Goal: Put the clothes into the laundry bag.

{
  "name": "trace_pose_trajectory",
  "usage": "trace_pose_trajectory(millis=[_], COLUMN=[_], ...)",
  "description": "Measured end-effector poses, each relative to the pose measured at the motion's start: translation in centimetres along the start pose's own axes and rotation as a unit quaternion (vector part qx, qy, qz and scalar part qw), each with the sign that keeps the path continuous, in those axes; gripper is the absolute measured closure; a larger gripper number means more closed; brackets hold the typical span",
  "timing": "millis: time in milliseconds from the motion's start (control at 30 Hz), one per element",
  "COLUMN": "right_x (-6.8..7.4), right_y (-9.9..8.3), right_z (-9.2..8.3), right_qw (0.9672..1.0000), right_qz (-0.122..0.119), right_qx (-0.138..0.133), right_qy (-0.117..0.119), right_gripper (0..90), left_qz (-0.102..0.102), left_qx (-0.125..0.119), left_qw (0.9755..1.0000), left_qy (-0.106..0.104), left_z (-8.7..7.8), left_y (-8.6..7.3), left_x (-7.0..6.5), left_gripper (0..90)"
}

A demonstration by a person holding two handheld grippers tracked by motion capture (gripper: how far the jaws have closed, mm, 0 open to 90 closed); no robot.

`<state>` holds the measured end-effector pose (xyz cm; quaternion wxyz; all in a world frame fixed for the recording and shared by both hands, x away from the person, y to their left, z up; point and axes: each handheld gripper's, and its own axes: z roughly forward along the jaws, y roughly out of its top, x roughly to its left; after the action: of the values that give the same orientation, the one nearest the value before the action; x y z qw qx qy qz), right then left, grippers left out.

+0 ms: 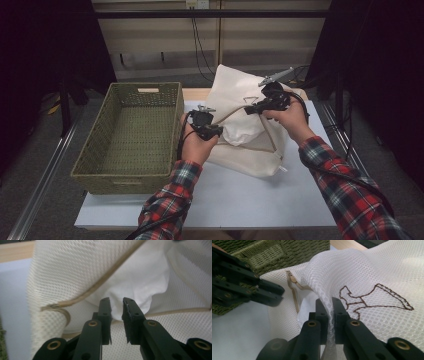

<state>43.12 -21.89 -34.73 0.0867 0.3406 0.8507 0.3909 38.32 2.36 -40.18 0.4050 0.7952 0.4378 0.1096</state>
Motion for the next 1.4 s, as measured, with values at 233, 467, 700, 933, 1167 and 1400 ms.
trace_pose_trajectory(millis=[233,467,700,933,1167,1400], right_x=[0.3,0.1,0.0,-0.3,-0.5,-0.5], right_y=[-0.1,-0.5,-0.9,-1.4,-1.8,-2.1], right_z=[0.1,0.1,0.1,-0.1,-0.4,-0.5], right_qw=[1.0,0.9999,0.9999,0.9998,0.9997,0.9996], right_qz=[0.0,0.005,0.006,0.01,0.014,0.019], right_qx=[-0.003,-0.006,-0.006,-0.008,-0.011,-0.013], right_qy=[0.009,0.009,0.014,0.016,0.017,0.017], right_gripper=[86.7,86.8,86.7,86.8,86.8,86.8], left_qz=[0.007,0.003,0.002,0.003,0.0,0.002], left_qx=[0.01,0.008,-0.002,-0.021,-0.036,-0.056], left_qw=[0.9999,0.9998,0.9997,0.9994,0.9991,0.9984], left_qy=[-0.012,-0.016,-0.026,-0.027,-0.021,-0.009], left_z=[2.0,3.6,5.6,7.3,8.5,9.1], left_y=[-1.1,-1.6,-1.9,-1.6,-1.1,-0.5], left_x=[-0.2,-0.3,-0.4,-0.7,-0.4,-0.1], left_gripper=[89.3,90.0,90.0,90.0,90.0,90.0])
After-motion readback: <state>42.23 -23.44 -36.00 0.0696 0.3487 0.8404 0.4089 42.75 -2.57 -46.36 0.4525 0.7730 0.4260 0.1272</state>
